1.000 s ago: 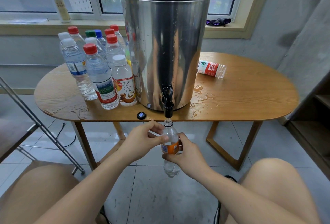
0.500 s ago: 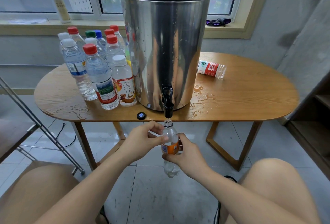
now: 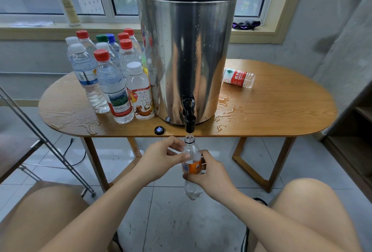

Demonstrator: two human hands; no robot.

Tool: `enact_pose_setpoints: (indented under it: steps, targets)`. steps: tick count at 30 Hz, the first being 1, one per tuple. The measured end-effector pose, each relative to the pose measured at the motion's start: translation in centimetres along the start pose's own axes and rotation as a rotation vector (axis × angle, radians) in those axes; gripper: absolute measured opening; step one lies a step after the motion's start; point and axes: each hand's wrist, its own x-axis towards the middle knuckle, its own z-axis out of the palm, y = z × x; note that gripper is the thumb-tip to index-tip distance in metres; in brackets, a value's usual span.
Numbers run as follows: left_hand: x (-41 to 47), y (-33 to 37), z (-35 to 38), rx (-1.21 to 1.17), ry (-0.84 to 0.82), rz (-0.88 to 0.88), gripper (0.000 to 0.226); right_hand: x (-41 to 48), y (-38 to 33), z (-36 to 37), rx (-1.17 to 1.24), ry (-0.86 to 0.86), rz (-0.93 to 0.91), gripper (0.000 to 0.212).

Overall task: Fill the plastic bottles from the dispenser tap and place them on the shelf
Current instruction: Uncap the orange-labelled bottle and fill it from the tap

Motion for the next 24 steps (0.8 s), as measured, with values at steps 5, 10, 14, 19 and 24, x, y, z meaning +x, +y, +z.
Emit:
enact_pose_setpoints:
  steps: [5, 10, 14, 19, 24]
  targets:
    - [0.03, -0.12, -0.03, 0.001, -0.003, 0.001, 0.034, 0.02, 0.01, 0.01, -0.001, -0.001, -0.001, 0.061]
    - [0.07, -0.17, -0.01, 0.003, -0.005, -0.005, 0.033, 0.00, 0.03, -0.02, -0.003, -0.005, 0.002, 0.062]
    - [0.01, -0.07, -0.02, -0.003, -0.007, -0.001, 0.033, -0.02, 0.05, -0.05, 0.003, -0.005, 0.001, 0.062]
    - [0.03, -0.06, 0.07, -0.006, -0.004, -0.005, 0.033, 0.03, 0.08, 0.05, 0.006, -0.003, 0.000, 0.063]
    - [0.06, -0.20, 0.02, -0.007, -0.006, -0.007, 0.033, 0.04, 0.15, 0.07, 0.011, -0.005, 0.001, 0.063]
